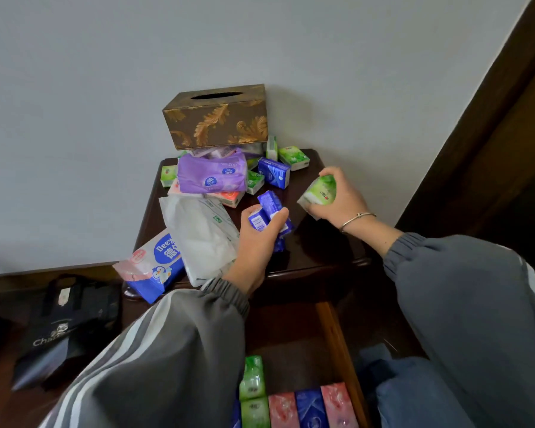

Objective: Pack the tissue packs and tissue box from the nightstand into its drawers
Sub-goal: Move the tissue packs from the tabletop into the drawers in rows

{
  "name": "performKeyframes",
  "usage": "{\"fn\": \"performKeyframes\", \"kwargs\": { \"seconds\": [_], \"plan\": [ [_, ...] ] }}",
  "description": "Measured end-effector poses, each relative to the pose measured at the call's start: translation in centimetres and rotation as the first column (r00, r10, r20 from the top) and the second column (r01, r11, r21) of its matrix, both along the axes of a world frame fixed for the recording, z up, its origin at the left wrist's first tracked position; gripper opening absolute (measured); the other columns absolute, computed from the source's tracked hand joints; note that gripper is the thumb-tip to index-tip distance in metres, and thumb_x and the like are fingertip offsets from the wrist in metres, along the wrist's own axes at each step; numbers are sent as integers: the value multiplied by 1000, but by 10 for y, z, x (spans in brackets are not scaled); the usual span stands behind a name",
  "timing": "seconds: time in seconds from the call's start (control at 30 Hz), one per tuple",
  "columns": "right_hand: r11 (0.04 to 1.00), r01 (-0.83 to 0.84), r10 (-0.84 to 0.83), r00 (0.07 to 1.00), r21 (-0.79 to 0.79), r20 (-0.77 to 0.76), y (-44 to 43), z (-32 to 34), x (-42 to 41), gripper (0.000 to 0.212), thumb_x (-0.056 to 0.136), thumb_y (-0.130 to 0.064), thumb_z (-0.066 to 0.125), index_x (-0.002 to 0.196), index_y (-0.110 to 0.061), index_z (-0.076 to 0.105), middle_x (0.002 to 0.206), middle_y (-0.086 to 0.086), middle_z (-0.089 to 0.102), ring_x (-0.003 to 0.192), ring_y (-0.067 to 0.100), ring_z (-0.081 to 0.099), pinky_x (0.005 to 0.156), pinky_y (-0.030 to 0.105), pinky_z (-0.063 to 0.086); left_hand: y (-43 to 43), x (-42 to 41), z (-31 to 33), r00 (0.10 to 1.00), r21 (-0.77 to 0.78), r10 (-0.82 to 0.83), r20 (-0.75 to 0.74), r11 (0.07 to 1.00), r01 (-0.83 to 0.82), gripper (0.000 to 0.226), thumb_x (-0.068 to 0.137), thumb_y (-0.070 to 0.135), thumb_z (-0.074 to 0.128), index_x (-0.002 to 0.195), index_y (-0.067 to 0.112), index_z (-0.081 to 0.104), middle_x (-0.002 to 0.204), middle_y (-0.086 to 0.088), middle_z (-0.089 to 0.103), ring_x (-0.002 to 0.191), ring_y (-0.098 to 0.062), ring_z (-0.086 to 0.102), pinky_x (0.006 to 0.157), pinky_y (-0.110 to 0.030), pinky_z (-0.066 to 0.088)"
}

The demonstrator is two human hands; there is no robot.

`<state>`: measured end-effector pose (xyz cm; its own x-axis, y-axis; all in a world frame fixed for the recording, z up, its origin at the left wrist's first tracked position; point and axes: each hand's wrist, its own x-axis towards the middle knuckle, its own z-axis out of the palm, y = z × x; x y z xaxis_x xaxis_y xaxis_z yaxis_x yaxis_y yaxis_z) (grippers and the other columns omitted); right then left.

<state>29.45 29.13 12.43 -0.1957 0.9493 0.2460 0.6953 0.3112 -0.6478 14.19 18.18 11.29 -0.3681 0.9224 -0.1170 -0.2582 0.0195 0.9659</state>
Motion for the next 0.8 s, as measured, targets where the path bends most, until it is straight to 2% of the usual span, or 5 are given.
{"fn": "performKeyframes", "kwargs": {
  "seconds": [0.13, 0.27, 0.4, 0.53, 0.8],
  "plan": [
    [996, 85, -66, 931, 38, -358, -54, 14, 24, 65, 62, -33, 84, 114, -29, 45, 107, -3, 58, 93, 15, 58, 80, 26, 45, -33, 17, 37, 987, 187, -110, -120, 974, 132, 56, 76, 30, 75, 123, 16, 47, 116, -5, 61, 98, -10, 63, 90, -30, 52],
    [992, -118, 82, 880, -47, -467, -127, 22, 54, 64, 63, -33, 82, 114, -33, 43, 104, -16, 56, 91, -4, 59, 78, 10, 46, -107, 3, 59, 939, 221, -266, -216, 924, 312, 65, 72, 38, 74, 127, 17, 49, 116, -8, 64, 102, -11, 62, 87, -25, 53],
    [928, -291, 215, 928, -232, -305, -191, -4, 67, 71, 55, -47, 79, 114, -45, 39, 104, -16, 55, 88, -7, 58, 70, 4, 44, -184, -43, 31, 868, -112, -434, -242, 901, 420, 52, 68, 42, 79, 114, 32, 59, 103, 3, 70, 91, -9, 67, 72, -20, 53],
    [861, -286, 291, 955, -420, -52, -222, -63, 49, 83, 54, -53, 76, 120, -46, 26, 109, -12, 51, 88, 0, 57, 73, 10, 42, -229, -77, -45, 910, -528, -356, -214, 826, 199, 43, 76, 17, 78, 113, 19, 58, 96, -6, 73, 80, -13, 71, 62, -20, 53],
    [827, -254, 444, 842, -502, 306, -203, -165, 6, 96, 60, -57, 72, 136, -23, 26, 129, 0, 44, 112, 19, 50, 94, 31, 43, -230, -92, -128, 892, -620, -239, -383, 782, -57, 47, 72, 24, 82, 109, 20, 54, 83, 8, 71, 66, 5, 65, 57, -13, 46]
  ]
}}
